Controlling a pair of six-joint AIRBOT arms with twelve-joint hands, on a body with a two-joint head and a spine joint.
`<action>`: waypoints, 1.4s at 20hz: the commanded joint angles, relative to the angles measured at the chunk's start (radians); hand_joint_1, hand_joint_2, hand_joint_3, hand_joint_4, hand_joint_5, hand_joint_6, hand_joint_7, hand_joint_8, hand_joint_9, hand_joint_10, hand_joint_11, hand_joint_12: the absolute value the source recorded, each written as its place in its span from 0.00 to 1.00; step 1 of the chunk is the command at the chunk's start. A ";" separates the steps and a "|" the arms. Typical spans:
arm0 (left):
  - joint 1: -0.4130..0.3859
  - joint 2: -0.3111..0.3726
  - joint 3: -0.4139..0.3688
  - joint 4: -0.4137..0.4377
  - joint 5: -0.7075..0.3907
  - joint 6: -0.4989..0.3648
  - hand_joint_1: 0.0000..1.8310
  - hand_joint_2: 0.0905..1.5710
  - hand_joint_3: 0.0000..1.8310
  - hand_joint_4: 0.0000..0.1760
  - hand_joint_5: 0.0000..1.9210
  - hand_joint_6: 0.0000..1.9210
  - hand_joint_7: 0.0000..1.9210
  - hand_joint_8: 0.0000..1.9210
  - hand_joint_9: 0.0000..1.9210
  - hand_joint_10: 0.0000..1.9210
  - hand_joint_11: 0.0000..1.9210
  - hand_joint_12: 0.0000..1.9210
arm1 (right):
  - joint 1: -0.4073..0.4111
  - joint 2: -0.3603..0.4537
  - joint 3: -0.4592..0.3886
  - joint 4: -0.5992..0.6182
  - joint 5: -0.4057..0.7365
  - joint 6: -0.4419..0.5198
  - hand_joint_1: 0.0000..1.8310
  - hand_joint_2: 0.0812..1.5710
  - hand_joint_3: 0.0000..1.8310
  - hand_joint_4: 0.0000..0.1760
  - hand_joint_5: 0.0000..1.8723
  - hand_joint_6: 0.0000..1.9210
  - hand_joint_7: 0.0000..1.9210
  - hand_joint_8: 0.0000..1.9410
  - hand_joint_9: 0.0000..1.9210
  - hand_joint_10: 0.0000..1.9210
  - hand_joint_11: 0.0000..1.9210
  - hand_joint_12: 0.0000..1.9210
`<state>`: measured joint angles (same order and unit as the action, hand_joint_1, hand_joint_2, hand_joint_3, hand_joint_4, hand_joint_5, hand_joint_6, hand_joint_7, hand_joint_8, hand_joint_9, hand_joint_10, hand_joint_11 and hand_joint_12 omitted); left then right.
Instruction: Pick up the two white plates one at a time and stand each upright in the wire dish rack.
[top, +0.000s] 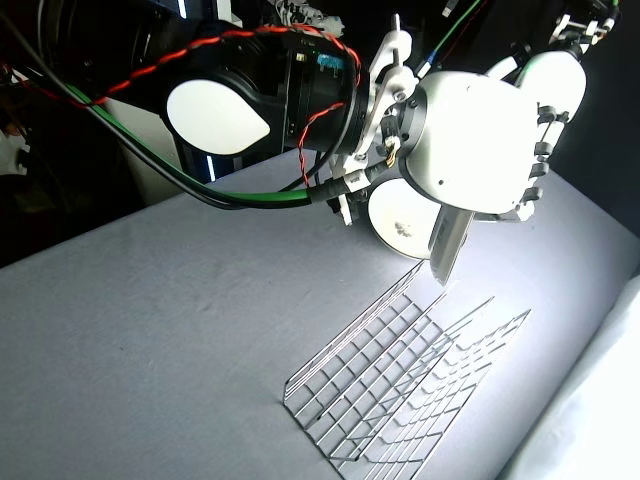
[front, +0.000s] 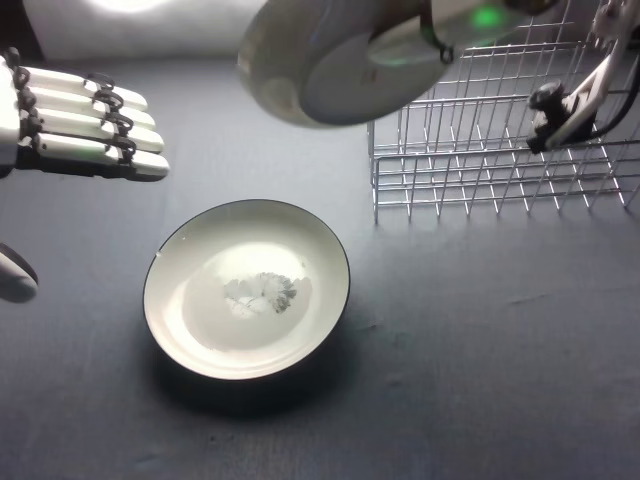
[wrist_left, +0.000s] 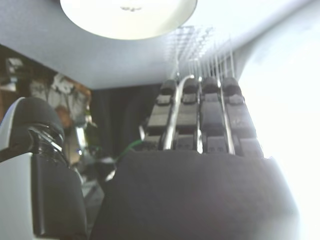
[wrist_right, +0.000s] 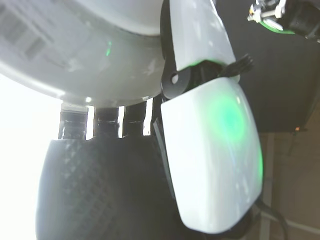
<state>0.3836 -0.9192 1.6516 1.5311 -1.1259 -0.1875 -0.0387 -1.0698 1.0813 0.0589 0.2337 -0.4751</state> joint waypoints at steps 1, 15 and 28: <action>0.002 0.000 0.002 -0.071 -0.013 -0.004 0.00 0.65 0.00 0.00 0.00 0.00 0.00 0.00 0.00 0.00 0.01 0.01 | 0.028 0.007 0.001 0.020 0.134 0.013 0.75 0.69 0.00 0.00 0.48 0.54 0.53 0.48 0.48 0.63 0.39 0.74; 0.127 -0.037 -0.058 -0.071 0.047 0.044 0.00 0.65 0.00 0.00 0.00 0.00 0.00 0.00 0.00 0.00 0.01 0.00 | 0.064 0.126 0.013 0.087 0.062 0.014 0.75 0.69 0.00 0.00 0.49 0.55 0.53 0.48 0.46 0.63 0.35 0.74; 0.177 -0.064 -0.087 -0.071 0.149 0.087 0.00 0.65 0.00 0.00 0.00 0.00 0.00 0.00 0.00 0.00 0.02 0.01 | -0.040 0.169 0.085 0.088 0.096 0.020 0.75 0.70 0.00 0.00 0.48 0.57 0.52 0.49 0.46 0.64 0.37 0.75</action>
<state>0.5663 -0.9829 1.5669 1.5215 -0.9535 -0.1017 -0.0933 -0.9100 1.1648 0.1368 0.1833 -0.4679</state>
